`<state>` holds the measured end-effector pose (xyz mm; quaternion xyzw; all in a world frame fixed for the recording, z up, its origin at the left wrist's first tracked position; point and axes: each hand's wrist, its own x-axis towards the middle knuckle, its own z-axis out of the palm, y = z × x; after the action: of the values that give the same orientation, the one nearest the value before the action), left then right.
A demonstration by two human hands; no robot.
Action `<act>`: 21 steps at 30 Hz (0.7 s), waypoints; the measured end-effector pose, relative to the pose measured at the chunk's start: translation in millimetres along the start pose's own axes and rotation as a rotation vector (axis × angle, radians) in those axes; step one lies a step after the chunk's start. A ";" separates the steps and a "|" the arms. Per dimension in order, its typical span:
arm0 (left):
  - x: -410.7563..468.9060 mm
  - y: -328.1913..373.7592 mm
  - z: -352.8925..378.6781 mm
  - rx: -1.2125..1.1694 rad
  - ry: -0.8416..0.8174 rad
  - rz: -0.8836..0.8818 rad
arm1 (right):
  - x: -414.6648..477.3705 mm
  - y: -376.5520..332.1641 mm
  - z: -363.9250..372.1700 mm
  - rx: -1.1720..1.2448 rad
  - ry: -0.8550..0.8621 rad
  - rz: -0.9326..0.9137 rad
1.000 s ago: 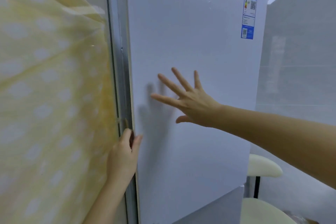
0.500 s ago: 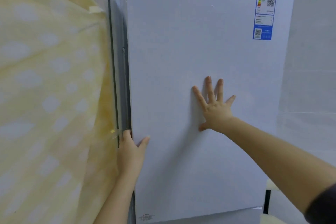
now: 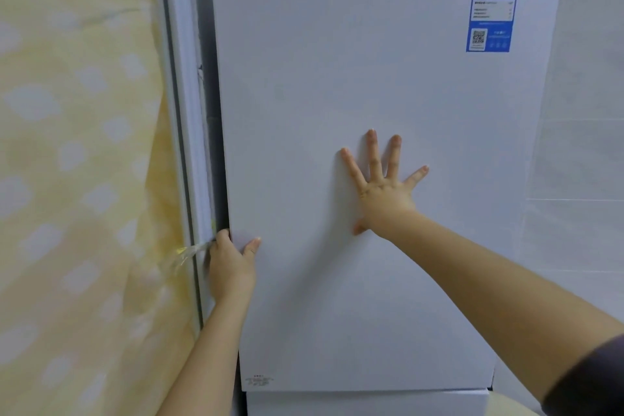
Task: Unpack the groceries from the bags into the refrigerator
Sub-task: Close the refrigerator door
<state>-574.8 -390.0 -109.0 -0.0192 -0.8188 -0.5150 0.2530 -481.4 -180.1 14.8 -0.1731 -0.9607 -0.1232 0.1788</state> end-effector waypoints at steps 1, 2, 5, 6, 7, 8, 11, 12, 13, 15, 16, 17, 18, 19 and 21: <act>0.0 0.6 1.2 0.015 0.005 0.000 | 0.7 0.0 1.0 0.002 0.005 -0.001; -0.3 1.8 2.1 0.034 0.009 -0.002 | 1.4 -0.3 2.3 0.001 0.007 -0.002; -0.5 5.8 5.6 0.059 0.008 -0.012 | 3.4 -0.3 5.8 -0.004 0.022 -0.001; 0.2 6.1 7.3 0.052 0.005 -0.020 | 4.3 -0.4 6.6 -0.003 0.025 0.000; 0.9 6.1 8.9 0.043 0.001 -0.026 | 5.2 -0.5 7.4 -0.003 0.027 0.002; 2.4 5.6 10.6 0.038 -0.001 -0.031 | 6.6 -1.1 8.2 -0.003 0.027 0.004; 7.0 3.6 14.7 0.060 -0.006 -0.034 | 10.3 -2.3 10.8 -0.006 0.030 0.008; 8.8 3.7 15.8 0.075 -0.006 -0.037 | 11.7 -2.9 11.2 -0.006 0.031 0.013; 9.9 4.1 16.8 0.086 -0.006 -0.040 | 12.8 -3.3 11.6 -0.001 0.031 0.017; 10.2 4.2 19.0 0.090 -0.002 -0.033 | 15.3 -3.1 13.8 -0.002 0.033 0.021; 9.6 4.0 20.4 0.085 0.003 -0.033 | 16.3 -3.0 14.4 -0.007 0.034 0.022; 9.2 3.4 21.8 0.082 0.009 -0.039 | 16.6 -3.1 14.3 -0.005 0.032 0.025; 8.9 2.3 23.2 0.082 0.012 -0.042 | 16.8 -3.6 14.5 -0.003 0.030 0.027; 8.0 1.2 23.6 0.081 0.013 -0.044 | 16.5 -3.6 15.2 -0.003 0.030 0.032; 8.1 0.5 22.9 0.069 0.008 -0.043 | 16.6 -3.7 16.0 -0.013 0.031 0.025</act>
<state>-590.7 -372.1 -112.8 0.0090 -0.8354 -0.4916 0.2455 -502.1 -173.9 6.1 -0.1844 -0.9548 -0.1297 0.1939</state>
